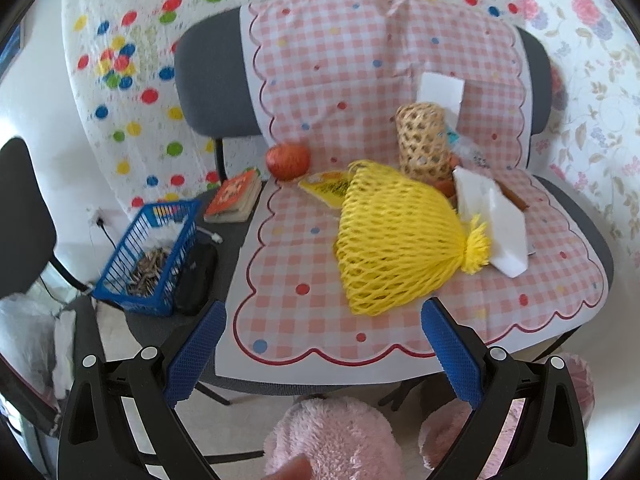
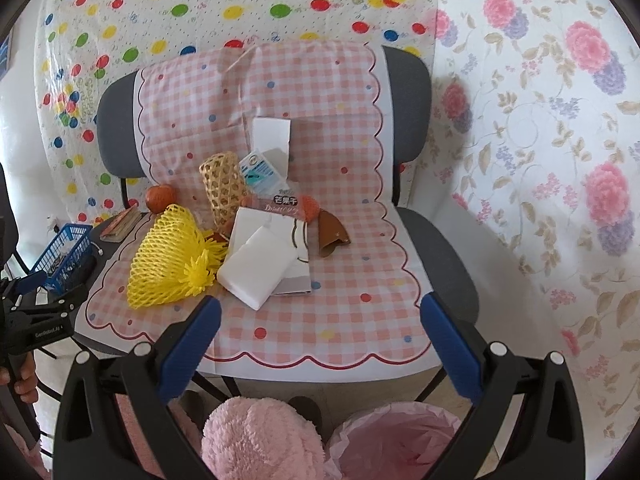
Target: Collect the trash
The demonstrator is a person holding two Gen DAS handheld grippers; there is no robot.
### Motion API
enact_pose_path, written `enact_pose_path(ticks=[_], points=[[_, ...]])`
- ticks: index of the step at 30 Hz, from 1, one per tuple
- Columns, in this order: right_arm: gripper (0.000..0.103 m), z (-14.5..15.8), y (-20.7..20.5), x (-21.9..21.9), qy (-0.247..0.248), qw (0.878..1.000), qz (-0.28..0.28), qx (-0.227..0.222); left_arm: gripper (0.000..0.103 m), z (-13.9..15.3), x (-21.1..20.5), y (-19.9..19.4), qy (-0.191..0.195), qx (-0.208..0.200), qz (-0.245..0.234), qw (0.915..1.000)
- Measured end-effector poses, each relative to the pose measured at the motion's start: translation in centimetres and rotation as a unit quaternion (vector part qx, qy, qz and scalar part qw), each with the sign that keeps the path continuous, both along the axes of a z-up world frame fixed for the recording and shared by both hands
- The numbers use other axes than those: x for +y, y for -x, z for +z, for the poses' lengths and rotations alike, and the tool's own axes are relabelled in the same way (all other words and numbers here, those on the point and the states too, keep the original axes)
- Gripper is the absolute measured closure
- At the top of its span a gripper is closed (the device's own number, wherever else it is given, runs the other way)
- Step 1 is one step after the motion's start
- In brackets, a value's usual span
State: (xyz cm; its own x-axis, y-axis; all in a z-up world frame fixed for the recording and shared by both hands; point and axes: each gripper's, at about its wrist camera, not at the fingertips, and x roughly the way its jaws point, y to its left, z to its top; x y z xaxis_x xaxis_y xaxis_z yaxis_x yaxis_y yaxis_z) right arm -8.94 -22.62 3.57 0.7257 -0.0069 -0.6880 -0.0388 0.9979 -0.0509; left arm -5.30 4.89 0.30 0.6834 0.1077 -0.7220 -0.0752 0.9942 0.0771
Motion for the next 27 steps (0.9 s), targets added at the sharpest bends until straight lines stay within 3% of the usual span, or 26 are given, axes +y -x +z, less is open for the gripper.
enact_pose_path(ticks=[4, 8, 17, 20, 22, 24, 27], points=[[0.006, -1.2, -0.8, 0.4, 0.018, 1.0, 0.012, -0.018, 0.007, -1.6, 0.9, -1.6, 0.016, 0.008, 0.004, 0.9998], [0.006, -2.8, -2.3, 0.5, 0.054, 0.998, 0.017, -0.033, 0.008, -3.2, 1.0, -4.0, 0.04, 0.016, -0.033, 0.9985], [0.006, -4.8, -4.3, 0.0, 0.003, 1.0, 0.014, -0.018, 0.014, -6.7, 0.9, -10.3, 0.131, 0.039, -0.081, 0.9873], [0.006, -5.3, -4.6, -0.1, 0.0, 1.0, 0.016, -0.011, 0.035, -7.7, 0.6, -11.6, 0.148, 0.052, -0.098, 0.9828], [0.006, -5.6, -4.8, -0.2, 0.001, 1.0, 0.017, -0.009, 0.041, -8.2, 0.6, -12.0, 0.162, 0.06, -0.103, 0.9797], [0.006, -5.8, -4.8, -0.3, 0.001, 1.0, 0.018, -0.007, 0.064, -8.1, 0.4, -11.8, 0.163, 0.061, -0.107, 0.9789], [0.006, -6.1, -4.7, -0.6, 0.004, 1.0, 0.015, -0.008, 0.085, -6.3, 0.2, -10.8, 0.159, 0.034, -0.123, 0.979]])
